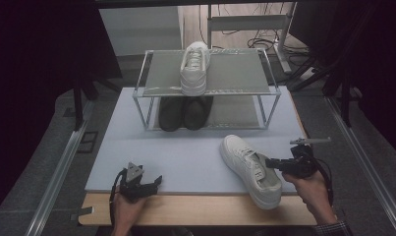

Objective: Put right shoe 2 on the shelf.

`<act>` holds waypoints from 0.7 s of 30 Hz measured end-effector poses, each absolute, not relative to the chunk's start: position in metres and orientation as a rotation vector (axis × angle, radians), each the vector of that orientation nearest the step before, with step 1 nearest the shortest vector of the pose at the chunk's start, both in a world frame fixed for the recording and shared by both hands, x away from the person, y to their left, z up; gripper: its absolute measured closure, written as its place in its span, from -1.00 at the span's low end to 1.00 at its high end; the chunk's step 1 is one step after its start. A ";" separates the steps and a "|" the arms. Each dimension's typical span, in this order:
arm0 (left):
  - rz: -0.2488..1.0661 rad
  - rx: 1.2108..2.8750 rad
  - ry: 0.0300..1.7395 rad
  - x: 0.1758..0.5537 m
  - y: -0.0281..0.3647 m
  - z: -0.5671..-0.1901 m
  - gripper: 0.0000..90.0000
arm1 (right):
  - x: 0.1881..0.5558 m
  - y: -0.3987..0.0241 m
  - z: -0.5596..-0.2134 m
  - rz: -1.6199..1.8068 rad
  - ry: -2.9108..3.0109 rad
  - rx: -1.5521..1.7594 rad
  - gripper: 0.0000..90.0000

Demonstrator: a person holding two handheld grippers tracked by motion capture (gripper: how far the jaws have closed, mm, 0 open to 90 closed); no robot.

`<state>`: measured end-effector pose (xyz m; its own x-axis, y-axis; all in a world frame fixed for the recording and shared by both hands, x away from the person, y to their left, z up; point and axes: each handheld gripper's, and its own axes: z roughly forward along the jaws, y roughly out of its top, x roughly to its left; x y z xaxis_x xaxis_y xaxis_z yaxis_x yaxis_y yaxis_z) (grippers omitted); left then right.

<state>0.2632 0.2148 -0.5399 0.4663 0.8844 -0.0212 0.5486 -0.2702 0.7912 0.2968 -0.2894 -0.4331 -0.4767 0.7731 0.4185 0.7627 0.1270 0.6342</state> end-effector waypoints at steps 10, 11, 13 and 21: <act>0.560 1.954 1.193 0.263 0.215 -0.540 -0.72 | 0.301 -0.297 -0.430 1.515 2.271 1.712 0.89; 0.560 1.954 1.193 0.263 0.215 -0.540 -0.72 | 0.301 -0.297 -0.429 1.526 2.264 1.713 0.89; 0.560 1.954 1.193 0.263 0.215 -0.540 -0.72 | 0.302 -0.297 -0.427 1.549 2.251 1.716 0.89; 0.560 1.955 1.193 0.263 0.215 -0.540 -0.72 | 0.306 -0.297 -0.415 1.618 2.226 1.716 0.89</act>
<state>0.2632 0.2149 -0.5399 0.4666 0.8842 -0.0212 0.5488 -0.2706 0.7909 0.3062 -0.2969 -0.4146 -0.4364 0.6737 0.5964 0.7751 -0.0551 0.6295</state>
